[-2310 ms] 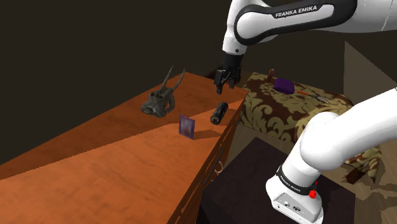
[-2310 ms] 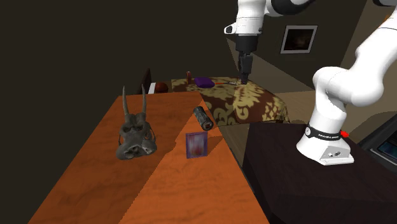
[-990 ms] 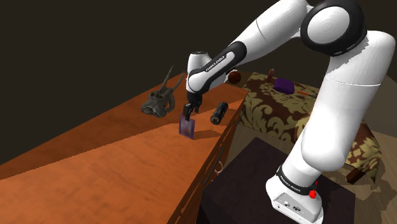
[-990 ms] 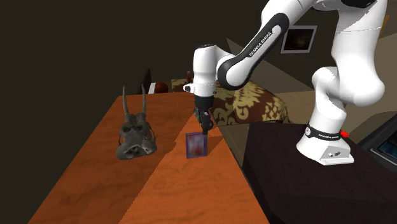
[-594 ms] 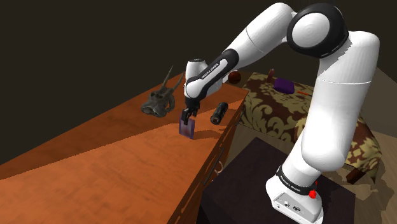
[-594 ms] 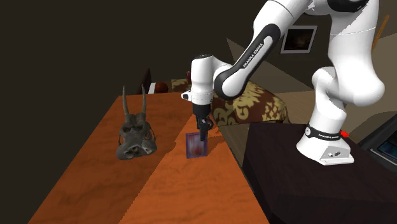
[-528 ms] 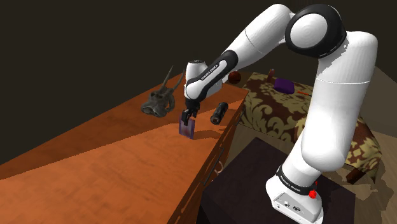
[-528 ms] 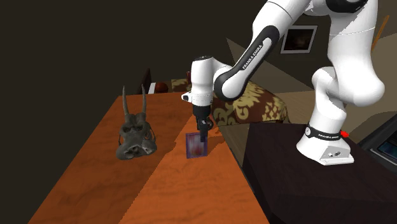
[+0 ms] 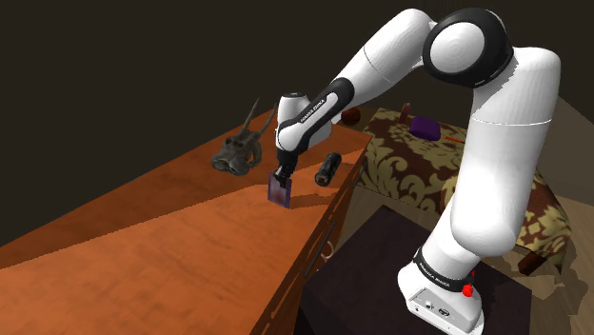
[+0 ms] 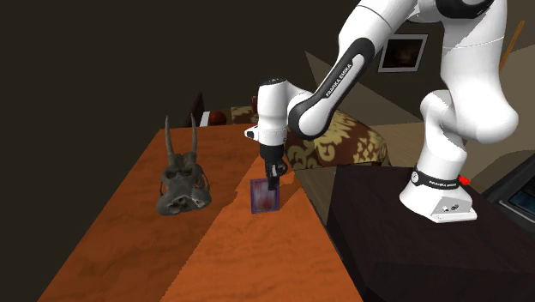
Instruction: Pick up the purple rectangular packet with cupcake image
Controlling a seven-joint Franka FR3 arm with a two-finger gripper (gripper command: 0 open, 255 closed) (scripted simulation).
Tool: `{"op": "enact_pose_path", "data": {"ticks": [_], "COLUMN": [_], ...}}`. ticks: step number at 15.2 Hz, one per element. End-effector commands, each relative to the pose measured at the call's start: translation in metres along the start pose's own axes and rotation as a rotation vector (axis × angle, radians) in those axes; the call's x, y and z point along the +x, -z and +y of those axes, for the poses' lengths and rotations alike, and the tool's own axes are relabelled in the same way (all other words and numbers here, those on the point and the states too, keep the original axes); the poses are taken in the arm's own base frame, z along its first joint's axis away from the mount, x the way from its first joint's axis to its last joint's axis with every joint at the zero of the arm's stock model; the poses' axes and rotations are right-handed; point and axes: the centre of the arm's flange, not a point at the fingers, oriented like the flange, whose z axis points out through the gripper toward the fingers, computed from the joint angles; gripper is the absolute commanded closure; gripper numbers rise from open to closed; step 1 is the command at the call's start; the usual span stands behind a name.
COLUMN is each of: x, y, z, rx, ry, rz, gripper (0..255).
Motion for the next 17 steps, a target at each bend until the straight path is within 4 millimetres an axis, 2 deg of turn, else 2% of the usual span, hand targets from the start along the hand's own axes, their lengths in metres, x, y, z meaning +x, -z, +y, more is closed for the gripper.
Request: {"op": "enact_pose_path", "data": {"ticks": [1, 4, 17], "x": [0.000, 0.000, 0.001], "y": [0.000, 0.000, 0.069], "z": [0.000, 0.000, 0.000], "rx": [0.000, 0.000, 0.000], "ry": [0.000, 0.000, 0.000], "rz": [-0.001, -0.001, -0.001], "gripper": [255, 255, 255]}}
